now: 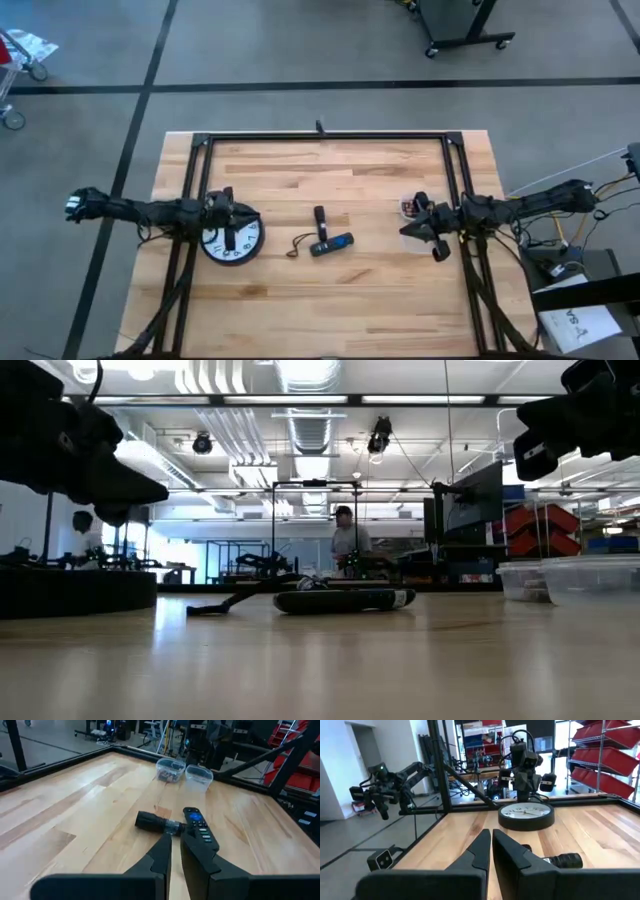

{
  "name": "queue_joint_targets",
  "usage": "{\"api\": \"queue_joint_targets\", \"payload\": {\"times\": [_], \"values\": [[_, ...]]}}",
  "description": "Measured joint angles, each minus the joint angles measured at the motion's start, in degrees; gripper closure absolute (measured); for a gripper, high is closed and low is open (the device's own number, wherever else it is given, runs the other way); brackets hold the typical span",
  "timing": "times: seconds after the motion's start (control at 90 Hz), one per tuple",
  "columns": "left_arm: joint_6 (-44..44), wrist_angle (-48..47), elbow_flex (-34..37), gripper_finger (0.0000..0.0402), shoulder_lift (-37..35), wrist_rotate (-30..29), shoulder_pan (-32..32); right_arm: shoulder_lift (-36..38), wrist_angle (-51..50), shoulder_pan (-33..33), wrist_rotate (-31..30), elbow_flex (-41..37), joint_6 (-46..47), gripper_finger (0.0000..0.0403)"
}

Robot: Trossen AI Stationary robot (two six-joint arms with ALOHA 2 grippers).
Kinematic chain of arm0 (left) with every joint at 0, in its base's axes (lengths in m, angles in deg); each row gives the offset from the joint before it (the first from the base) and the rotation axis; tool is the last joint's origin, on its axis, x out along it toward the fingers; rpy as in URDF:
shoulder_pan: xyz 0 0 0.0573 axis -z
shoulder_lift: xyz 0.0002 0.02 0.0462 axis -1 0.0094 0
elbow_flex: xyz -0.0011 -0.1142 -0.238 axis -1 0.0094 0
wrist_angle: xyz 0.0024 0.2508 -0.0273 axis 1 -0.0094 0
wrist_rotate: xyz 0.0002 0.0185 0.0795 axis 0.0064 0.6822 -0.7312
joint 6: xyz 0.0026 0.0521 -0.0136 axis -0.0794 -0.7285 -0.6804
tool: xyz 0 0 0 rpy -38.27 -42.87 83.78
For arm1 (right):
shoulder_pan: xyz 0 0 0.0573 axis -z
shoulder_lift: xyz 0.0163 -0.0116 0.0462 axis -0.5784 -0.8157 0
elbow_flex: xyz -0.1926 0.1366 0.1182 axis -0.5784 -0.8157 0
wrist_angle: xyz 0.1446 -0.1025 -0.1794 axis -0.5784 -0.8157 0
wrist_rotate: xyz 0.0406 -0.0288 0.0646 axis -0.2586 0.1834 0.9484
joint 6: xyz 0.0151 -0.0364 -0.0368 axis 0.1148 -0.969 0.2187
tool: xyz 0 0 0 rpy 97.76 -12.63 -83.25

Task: Insert battery
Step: Return to Home Position

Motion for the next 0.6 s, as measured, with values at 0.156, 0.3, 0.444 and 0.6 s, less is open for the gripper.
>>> {"api": "queue_joint_targets", "payload": {"times": [0.156, 0.3, 0.444, 0.6], "values": [[0.00, -0.01, 0.00, 0.0379, 1.10, 0.00, 0.00, -0.01, 0.00, 0.00, 0.00, -0.01, 0.00, 0.0400], [0.00, -0.02, 0.00, 0.0379, 1.94, 0.00, 0.00, 0.00, 0.00, 0.02, 0.01, -0.02, 0.00, 0.0400], [0.00, -0.02, 0.00, 0.0379, 2.63, 0.02, 0.00, 0.00, 0.00, 0.00, 0.01, -0.02, 0.00, 0.0400], [0.00, -0.02, 0.00, 0.0379, 3.18, 0.02, 0.00, 0.00, -0.01, 0.00, 0.00, -0.02, 0.00, 0.0400]]}}
